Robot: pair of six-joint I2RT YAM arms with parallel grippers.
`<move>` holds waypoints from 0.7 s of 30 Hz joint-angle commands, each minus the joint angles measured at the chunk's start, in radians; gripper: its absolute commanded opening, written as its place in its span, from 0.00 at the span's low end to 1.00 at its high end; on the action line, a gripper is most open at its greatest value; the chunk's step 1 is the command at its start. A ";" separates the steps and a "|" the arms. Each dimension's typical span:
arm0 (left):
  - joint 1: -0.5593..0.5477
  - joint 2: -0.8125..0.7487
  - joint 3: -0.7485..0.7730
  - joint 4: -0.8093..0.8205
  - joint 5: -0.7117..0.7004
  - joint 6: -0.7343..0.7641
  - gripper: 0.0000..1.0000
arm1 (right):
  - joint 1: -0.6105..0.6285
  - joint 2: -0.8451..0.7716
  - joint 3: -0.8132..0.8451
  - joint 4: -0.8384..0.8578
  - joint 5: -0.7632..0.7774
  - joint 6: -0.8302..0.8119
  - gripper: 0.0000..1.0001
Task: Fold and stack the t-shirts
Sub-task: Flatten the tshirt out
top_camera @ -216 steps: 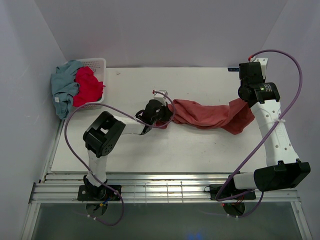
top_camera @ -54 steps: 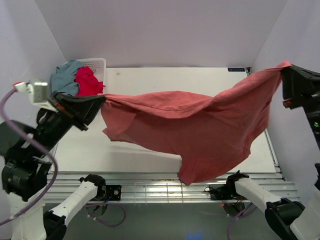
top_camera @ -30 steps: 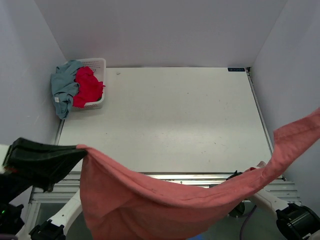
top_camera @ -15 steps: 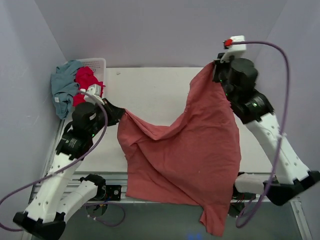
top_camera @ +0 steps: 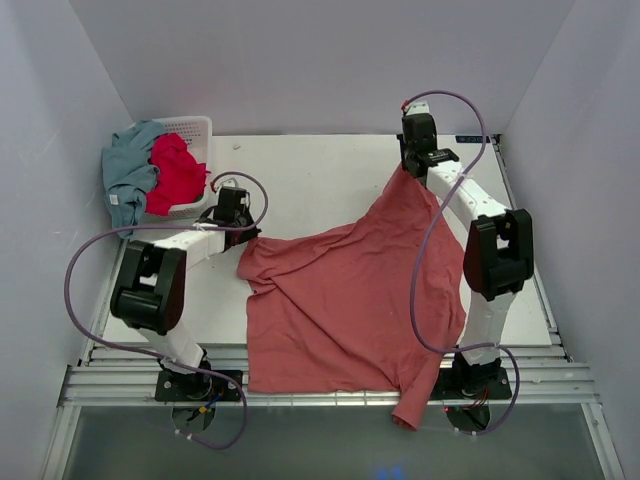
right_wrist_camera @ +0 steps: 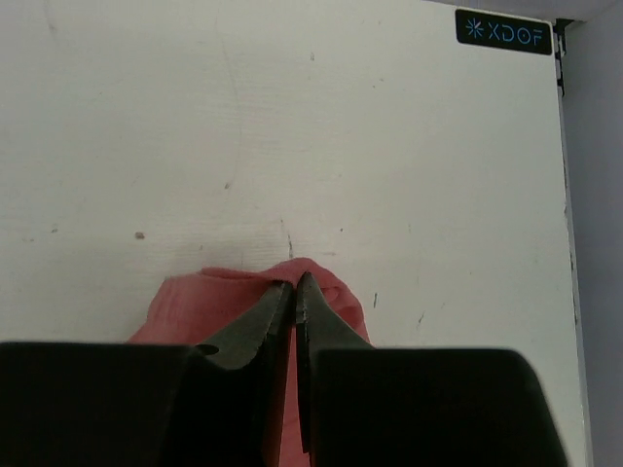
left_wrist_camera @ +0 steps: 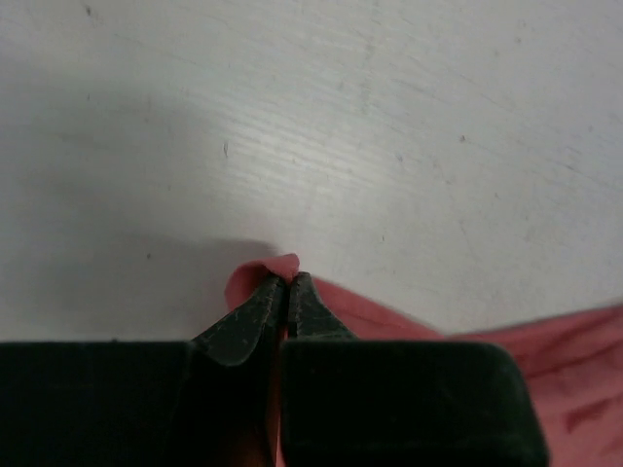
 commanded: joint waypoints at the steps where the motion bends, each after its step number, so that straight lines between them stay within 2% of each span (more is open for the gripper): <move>1: 0.036 0.078 0.111 0.110 0.009 0.032 0.00 | -0.018 0.089 0.144 0.096 0.022 -0.055 0.08; 3: 0.055 0.143 0.181 0.092 0.017 0.035 0.00 | -0.027 0.141 0.234 0.084 0.041 -0.063 0.08; 6: 0.069 0.170 0.221 0.118 0.002 0.038 0.00 | -0.048 0.186 0.276 0.140 0.076 -0.045 0.08; 8: 0.073 0.158 0.227 0.176 -0.024 0.031 0.00 | -0.058 0.158 0.222 0.229 0.108 -0.040 0.08; 9: 0.081 0.149 0.232 0.211 -0.055 0.018 0.00 | -0.068 0.140 0.176 0.325 0.122 -0.043 0.08; 12: 0.098 0.190 0.263 0.228 -0.069 0.011 0.00 | -0.087 0.149 0.160 0.383 0.142 -0.057 0.08; 16: 0.108 0.359 0.414 0.088 -0.049 0.018 0.00 | -0.096 0.349 0.331 0.219 0.141 -0.101 0.08; 17: 0.113 0.394 0.468 0.033 -0.040 0.021 0.03 | -0.096 0.397 0.429 0.164 0.156 -0.105 0.08; 19: 0.113 0.458 0.499 0.003 -0.041 0.017 0.00 | -0.099 0.504 0.499 0.058 0.194 -0.111 0.08; 21: 0.115 0.470 0.487 0.002 -0.037 0.014 0.14 | -0.104 0.555 0.557 -0.013 0.249 -0.114 0.08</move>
